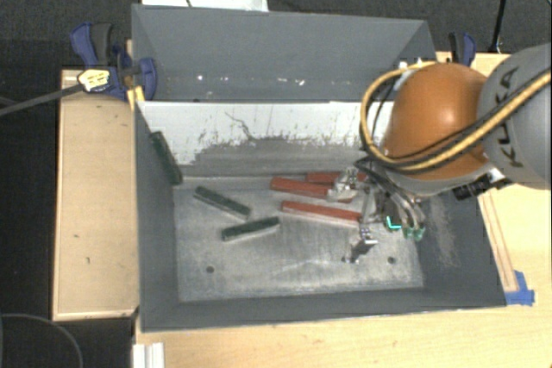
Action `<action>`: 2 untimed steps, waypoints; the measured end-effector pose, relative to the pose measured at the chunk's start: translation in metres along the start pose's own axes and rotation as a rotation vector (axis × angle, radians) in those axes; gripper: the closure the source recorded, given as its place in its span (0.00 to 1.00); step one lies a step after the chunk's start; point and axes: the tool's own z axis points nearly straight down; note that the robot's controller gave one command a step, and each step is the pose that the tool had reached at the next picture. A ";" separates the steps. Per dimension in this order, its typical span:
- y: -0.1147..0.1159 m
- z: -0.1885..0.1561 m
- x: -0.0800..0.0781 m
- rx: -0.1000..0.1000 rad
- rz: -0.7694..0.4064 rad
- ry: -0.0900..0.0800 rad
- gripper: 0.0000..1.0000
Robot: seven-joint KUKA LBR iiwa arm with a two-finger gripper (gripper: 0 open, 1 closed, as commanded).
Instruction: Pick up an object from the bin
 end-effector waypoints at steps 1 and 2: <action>0.000 -0.004 -0.002 0.000 0.001 -0.008 0.00; -0.044 0.111 -0.067 0.000 0.002 -0.013 1.00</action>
Offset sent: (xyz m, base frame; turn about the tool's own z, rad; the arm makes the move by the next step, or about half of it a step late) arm 0.0638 -0.0437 -0.1168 0.0006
